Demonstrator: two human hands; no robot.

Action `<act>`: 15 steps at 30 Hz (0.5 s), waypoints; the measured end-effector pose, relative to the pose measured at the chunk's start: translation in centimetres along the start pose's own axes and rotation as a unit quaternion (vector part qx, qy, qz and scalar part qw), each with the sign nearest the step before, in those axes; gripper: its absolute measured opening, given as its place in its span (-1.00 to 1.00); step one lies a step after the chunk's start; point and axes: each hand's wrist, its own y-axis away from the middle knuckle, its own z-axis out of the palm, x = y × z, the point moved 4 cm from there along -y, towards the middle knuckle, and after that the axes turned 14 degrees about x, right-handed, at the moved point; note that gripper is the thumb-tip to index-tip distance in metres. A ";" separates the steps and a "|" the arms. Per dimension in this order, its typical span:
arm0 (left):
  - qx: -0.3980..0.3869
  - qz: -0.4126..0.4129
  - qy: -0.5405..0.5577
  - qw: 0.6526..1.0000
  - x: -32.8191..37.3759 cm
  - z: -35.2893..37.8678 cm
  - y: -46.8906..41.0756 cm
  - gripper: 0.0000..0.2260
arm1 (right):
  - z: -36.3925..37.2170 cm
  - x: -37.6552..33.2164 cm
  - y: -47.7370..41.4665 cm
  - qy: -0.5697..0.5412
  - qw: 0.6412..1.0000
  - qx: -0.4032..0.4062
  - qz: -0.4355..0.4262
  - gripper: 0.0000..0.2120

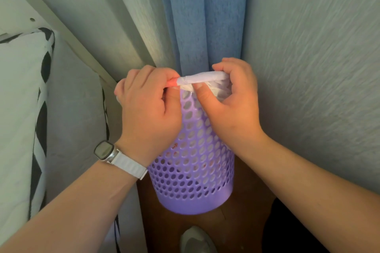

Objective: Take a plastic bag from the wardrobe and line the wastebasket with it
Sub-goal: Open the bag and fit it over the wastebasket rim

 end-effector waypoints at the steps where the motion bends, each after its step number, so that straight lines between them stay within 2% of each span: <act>1: 0.001 -0.004 0.009 1.000 -0.1 0.0 0.0 -0.89 | 0.0 0.3 -0.1 -0.003 1.000 -0.001 0.017 -0.55; 4: 0.001 -0.005 0.020 1.000 -0.1 0.0 0.0 -0.91 | -0.1 0.9 -0.2 -0.029 0.998 -0.011 0.057 -0.50; 9: 0.006 -0.009 0.023 1.000 -0.4 -0.2 -0.1 -0.91 | -0.3 1.3 -0.6 -0.051 0.997 -0.015 0.051 -0.52; 15: 0.017 0.008 0.030 0.999 0.4 -0.5 -0.1 -0.91 | -0.6 0.9 -0.7 -0.051 0.998 0.011 0.020 -0.74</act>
